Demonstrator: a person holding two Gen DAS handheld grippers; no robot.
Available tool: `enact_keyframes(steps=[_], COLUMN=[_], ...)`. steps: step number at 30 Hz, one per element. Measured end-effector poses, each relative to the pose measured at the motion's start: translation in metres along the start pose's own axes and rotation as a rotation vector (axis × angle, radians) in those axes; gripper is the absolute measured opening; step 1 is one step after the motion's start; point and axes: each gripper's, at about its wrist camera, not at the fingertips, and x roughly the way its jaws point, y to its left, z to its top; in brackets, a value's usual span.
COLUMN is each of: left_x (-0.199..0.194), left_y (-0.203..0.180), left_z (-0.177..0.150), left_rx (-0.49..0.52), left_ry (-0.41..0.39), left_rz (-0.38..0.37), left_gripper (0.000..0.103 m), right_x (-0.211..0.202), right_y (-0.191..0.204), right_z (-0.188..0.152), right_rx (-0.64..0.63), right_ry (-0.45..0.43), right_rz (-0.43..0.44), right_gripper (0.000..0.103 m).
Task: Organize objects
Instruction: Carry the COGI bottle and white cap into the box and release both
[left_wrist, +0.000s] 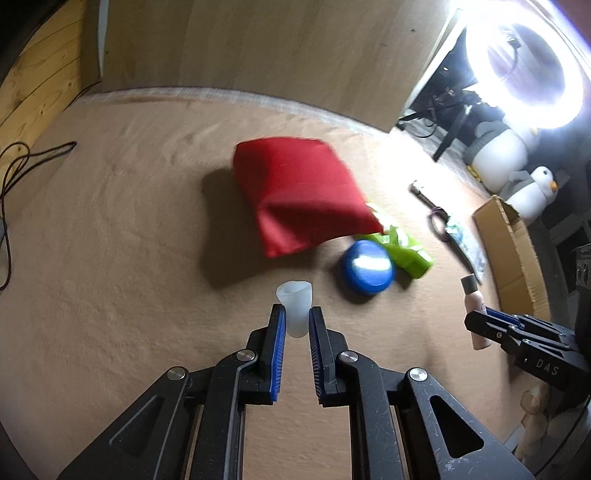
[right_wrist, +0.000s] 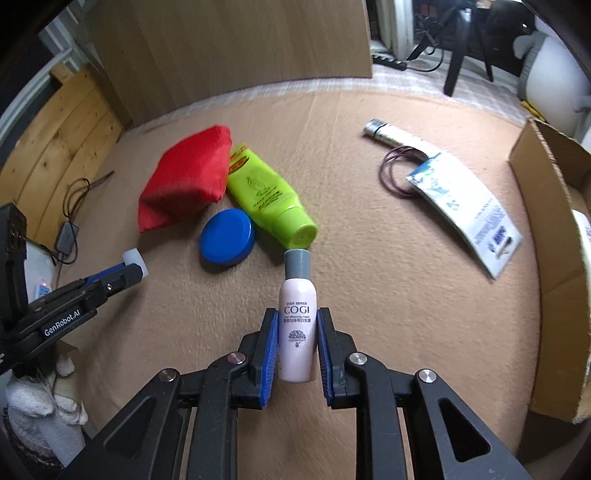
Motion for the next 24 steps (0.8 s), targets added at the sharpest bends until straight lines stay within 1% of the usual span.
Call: enact_keyframes(steps=[6,11,18,21,24], left_x=[-0.010,-0.009,0.003,0.010,0.019], left_y=[-0.045,-0.096,-0.184,-0.222,-0.258], left_z=[0.007,0.011,0.017,0.018,0.019], left_rx=[0.053,0.113,0.207,0.248,0.278], left_ry=[-0.024,-0.030,-0.025,-0.021,-0.010], left_rz=[-0.053,-0.107,-0.184,-0.209,-0.231], left_gripper=[0.014,0.014,0.014,0.014,0.014], right_x=[-0.032,-0.064,-0.108,-0.122,-0.131], right_y=[-0.023,-0.059,-0.127,-0.162,-0.187], right_z=[0.000,-0.005,-0.018,-0.022,-0.026], right_rx=[0.031,0.069,0.142,0.180,0.204], right_ry=[-0.056,-0.108,-0.172,-0.185,-0.190], right_rz=[0.001,-0.023,-0.101,-0.139,-0.164], right_gripper=[0.018,0.018,0.018,0.018,0.018])
